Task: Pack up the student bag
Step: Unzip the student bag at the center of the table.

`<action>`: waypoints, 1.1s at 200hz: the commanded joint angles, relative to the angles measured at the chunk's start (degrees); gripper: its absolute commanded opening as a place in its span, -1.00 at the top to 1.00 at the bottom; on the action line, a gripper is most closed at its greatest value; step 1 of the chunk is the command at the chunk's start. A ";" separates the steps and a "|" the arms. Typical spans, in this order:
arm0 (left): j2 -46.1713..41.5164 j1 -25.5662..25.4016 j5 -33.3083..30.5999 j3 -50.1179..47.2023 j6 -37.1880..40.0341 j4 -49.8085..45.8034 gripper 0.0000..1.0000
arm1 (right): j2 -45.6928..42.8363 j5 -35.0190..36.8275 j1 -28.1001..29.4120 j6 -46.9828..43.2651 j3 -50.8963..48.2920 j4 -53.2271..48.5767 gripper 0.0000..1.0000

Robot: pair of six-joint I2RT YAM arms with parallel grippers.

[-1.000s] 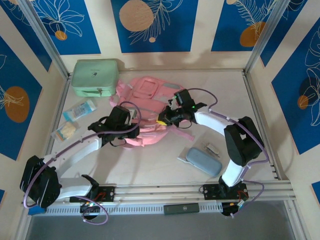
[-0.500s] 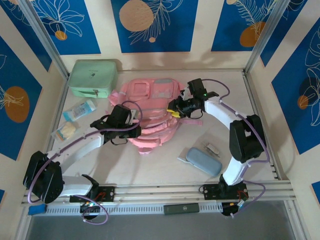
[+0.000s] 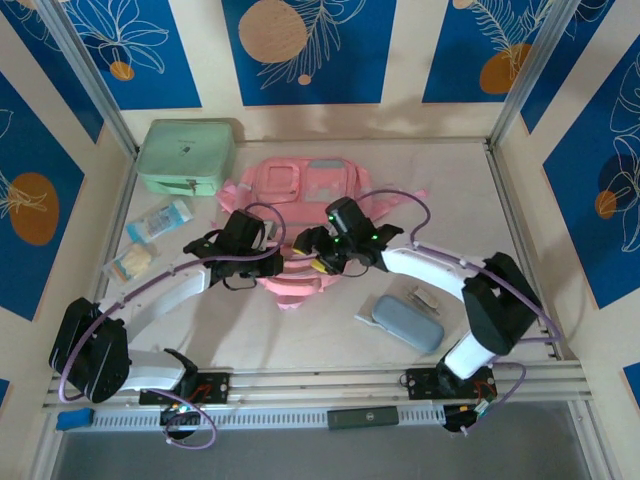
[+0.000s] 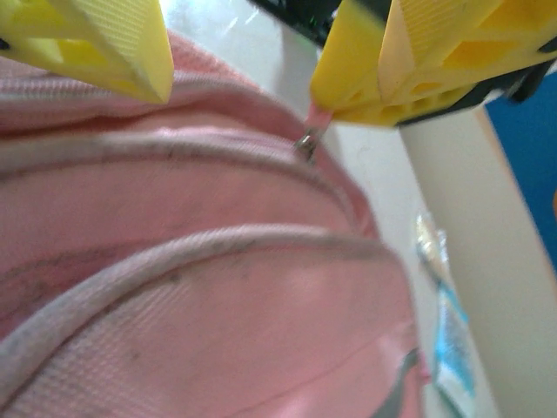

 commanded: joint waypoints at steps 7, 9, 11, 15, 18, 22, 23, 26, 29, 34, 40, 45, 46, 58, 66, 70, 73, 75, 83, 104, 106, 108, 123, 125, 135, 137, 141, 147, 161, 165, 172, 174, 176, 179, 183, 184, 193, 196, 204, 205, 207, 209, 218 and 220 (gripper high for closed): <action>-0.12 -0.47 2.23 -0.20 -0.50 0.09 1.00 | 4.58 8.19 1.31 7.09 3.76 1.70 -0.17; -0.05 -0.41 2.21 -0.21 -0.59 0.16 1.00 | 4.81 8.31 1.27 7.54 3.90 1.72 -0.15; -0.05 -0.44 2.16 -0.21 -0.66 0.21 1.00 | 5.09 8.45 1.41 7.85 4.04 1.80 -0.15; 0.05 -0.46 2.33 -0.24 -0.81 0.38 1.00 | 5.51 8.82 1.55 8.24 4.21 2.07 -0.12; 0.15 -0.47 2.61 -0.25 -0.84 0.53 1.00 | 5.79 9.34 1.69 8.18 4.42 2.38 -0.10; 0.28 -0.45 2.93 -0.26 -0.77 0.73 1.00 | 6.12 10.41 1.94 7.78 4.83 2.50 -0.08; 0.38 -0.42 3.01 -0.19 -0.77 0.73 1.00 | 6.13 10.76 2.02 7.73 4.99 2.43 -0.07; 0.46 -0.40 3.20 -0.13 -0.73 0.77 1.00 | 6.36 11.88 2.32 7.41 5.43 1.94 -0.05; 0.54 -0.45 3.25 -0.06 -0.75 0.74 1.00 | 6.58 12.91 2.50 7.35 5.89 1.25 -0.04; 0.64 -0.45 3.23 0.05 -0.68 0.56 1.00 | 6.93 14.75 2.86 7.32 6.80 -0.46 -0.02; 0.78 -0.47 3.11 0.23 -0.62 0.34 1.00 | 7.33 16.26 3.06 7.15 7.60 -1.54 0.03; 0.77 -0.41 3.16 0.16 -0.59 0.52 1.00 | 7.66 17.09 3.16 6.75 7.86 -1.61 0.07; 0.71 -0.40 3.17 0.15 -0.55 0.48 1.00 | 7.69 17.26 3.20 6.69 7.99 -1.56 0.08; 0.58 -0.46 3.26 -0.12 -0.59 0.71 1.00 | 8.42 18.35 3.08 5.62 8.64 -1.29 0.20; 0.37 -0.43 3.13 -0.31 -0.47 0.71 1.00 | 9.10 18.59 3.12 3.21 9.19 -0.28 0.32; 0.28 -0.47 2.94 -0.34 -0.43 0.57 1.00 | 9.42 18.92 3.22 1.36 9.93 -0.16 0.39; 0.22 -0.45 2.85 -0.38 -0.42 0.38 1.00 | 9.75 19.26 3.35 0.29 10.39 -0.61 0.43; 0.21 -0.45 2.65 -0.43 -0.46 0.26 1.00 | 9.97 19.34 3.40 -0.31 10.89 -1.14 0.47; -0.13 -0.46 2.18 -0.32 -0.44 -0.30 1.00 | 10.47 19.73 3.42 -1.35 12.57 -4.14 0.65; -1.21 -0.47 1.73 -0.83 -0.47 -0.94 1.00 | 8.85 17.56 3.16 -4.98 11.82 -4.41 0.90; -1.33 -0.41 1.71 -0.96 -0.54 -1.06 1.00 | 8.49 17.34 3.12 -5.50 11.49 -4.00 0.91; -1.47 -0.39 1.64 -1.05 -0.58 -1.15 1.00 | 8.25 16.75 3.08 -5.96 11.15 -3.72 0.92; -2.36 -0.40 2.27 -1.73 -0.14 -2.20 1.00 | 6.02 12.53 1.40 -8.11 8.90 -3.77 1.00; -2.48 -0.46 2.35 -1.82 -0.09 -2.43 1.00 | 5.69 11.77 0.85 -8.35 8.52 -3.80 1.00; -3.07 -0.43 2.15 -2.20 0.19 -4.21 1.00 | 4.61 6.49 -1.95 -10.15 6.93 -3.00 1.00; -3.24 -0.42 1.97 -2.29 0.26 -4.54 1.00 | 4.44 5.23 -2.58 -10.55 6.64 -2.72 1.00; -3.60 -0.45 1.75 -2.57 0.54 -5.32 1.00 | 4.16 2.69 -3.84 -11.40 6.07 -2.28 1.00; -4.23 -0.39 0.82 -3.06 0.79 -6.42 1.00 | 3.94 -1.28 -5.78 -12.48 5.61 -2.22 1.00; -6.17 -0.46 -2.67 -4.90 0.66 -8.87 1.00 | 3.71 -8.27 -10.10 -14.81 5.58 -4.74 1.00; -6.76 -0.36 -3.54 -5.43 0.51 -9.30 1.00 | 3.42 -9.56 -11.11 -15.48 5.47 -5.38 1.00; -7.69 -0.15 -4.65 -6.30 0.31 -9.76 1.00 | 2.73 -12.19 -13.00 -16.38 4.94 -5.48 1.00; -7.94 -0.19 -4.94 -6.59 0.31 -9.88 1.00 | 2.48 -13.06 -13.49 -16.59 4.72 -5.41 1.00; -8.18 -0.21 -5.14 -6.86 0.27 -9.97 1.00 | 2.22 -13.94 -14.10 -16.64 4.51 -5.17 1.00; -8.46 -0.07 -5.62 -7.16 0.25 -10.19 1.00 | 1.81 -15.30 -14.80 -16.80 4.17 -4.80 1.00; -8.76 0.04 -6.36 -7.51 0.22 -10.53 1.00 | 1.24 -17.05 -15.99 -16.98 3.66 -4.21 1.00; -8.80 0.05 -6.56 -7.55 0.21 -10.58 1.00 | 1.19 -17.47 -16.22 -16.95 3.61 -4.14 1.00; -9.09 0.55 -8.44 -8.13 0.01 -11.34 1.00 | -0.05 -20.44 -18.27 -17.71 3.29 -3.75 1.00; -9.10 0.72 -8.85 -8.32 -0.06 -11.48 1.00 | -0.35 -21.07 -18.82 -18.12 3.54 -4.09 1.00; -9.11 1.47 -9.53 -8.68 0.11 -11.29 1.00 | -0.83 -22.30 -20.08 -19.12 4.48 -6.05 1.00; -9.11 1.59 -9.59 -8.71 0.11 -11.22 1.00 | -0.86 -22.47 -20.28 -19.25 4.68 -6.29 1.00; -9.04 1.80 -9.77 -8.73 0.20 -11.06 1.00 | -0.92 -22.84 -20.57 -19.52 4.96 -6.67 1.00; -8.98 2.03 -9.95 -8.75 0.26 -10.84 1.00 | -0.96 -23.17 -20.88 -19.72 5.21 -7.18 1.00; -8.73 3.32 -10.51 -8.95 0.46 -9.26 1.00 | -1.23 -24.74 -21.96 -20.46 5.84 -8.05 1.00; -8.62 3.57 -10.60 -8.99 0.53 -8.96 1.00 | -1.24 -25.08 -22.19 -20.66 5.98 -8.16 1.00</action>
